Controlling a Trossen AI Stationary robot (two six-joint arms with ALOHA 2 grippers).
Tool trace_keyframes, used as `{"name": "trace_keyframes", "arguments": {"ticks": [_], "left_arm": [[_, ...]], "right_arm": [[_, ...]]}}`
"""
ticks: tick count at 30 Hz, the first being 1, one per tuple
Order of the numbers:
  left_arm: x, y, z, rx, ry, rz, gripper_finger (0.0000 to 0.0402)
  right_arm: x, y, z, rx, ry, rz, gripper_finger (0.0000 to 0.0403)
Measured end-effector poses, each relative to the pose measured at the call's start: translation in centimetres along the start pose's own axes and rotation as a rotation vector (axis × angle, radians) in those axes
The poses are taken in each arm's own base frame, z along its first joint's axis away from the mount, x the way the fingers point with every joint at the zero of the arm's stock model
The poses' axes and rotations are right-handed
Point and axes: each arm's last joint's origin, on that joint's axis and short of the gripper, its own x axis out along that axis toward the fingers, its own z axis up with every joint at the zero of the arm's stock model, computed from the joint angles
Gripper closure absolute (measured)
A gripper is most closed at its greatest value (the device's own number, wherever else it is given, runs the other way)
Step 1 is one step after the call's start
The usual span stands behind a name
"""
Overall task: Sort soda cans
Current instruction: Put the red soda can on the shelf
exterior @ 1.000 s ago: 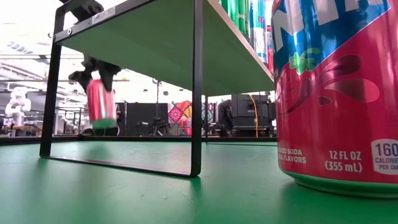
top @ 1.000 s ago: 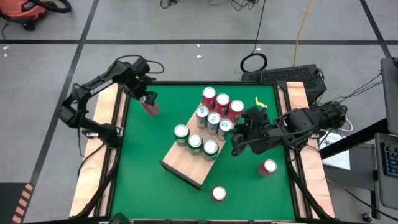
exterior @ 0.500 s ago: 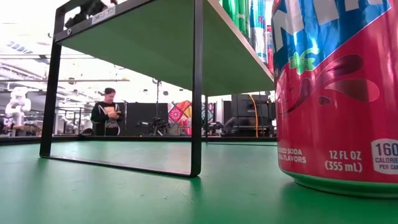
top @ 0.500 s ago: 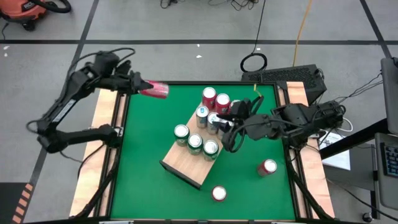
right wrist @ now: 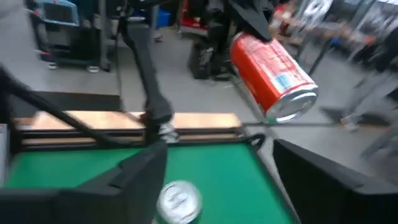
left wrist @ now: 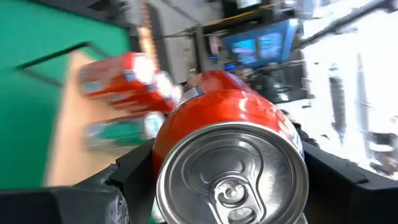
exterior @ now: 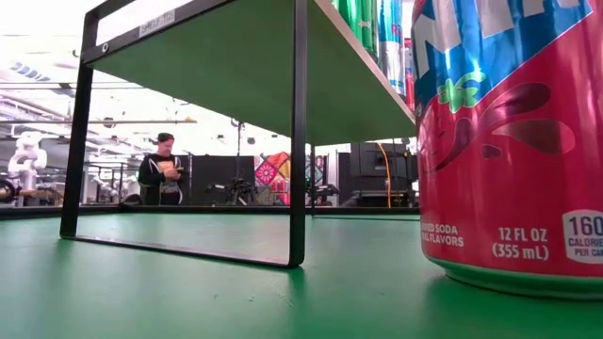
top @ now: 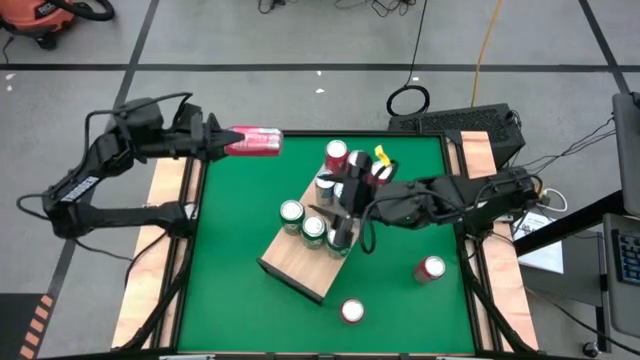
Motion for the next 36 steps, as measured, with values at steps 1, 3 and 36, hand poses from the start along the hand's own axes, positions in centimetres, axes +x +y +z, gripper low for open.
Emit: {"name": "trace_keyframes", "arguments": {"ticks": [1,3,36], "left_arm": [[0.3,-0.4,-0.2,0.011,-0.002,-0.027,0.0110],[0.8,-1.0,-0.6,0.020,0.009,-0.074,0.0110],[8.0,-3.3,-5.7,0.031,0.249,-0.238,0.0110]], "right_arm": [[0.3,0.1,0.0,-0.026,-0.011,-0.021,0.0107],[0.5,0.2,0.2,-0.089,-0.025,-0.057,0.0086],[1.5,-1.0,0.6,-0.251,-0.073,-0.024,0.0044]]}}
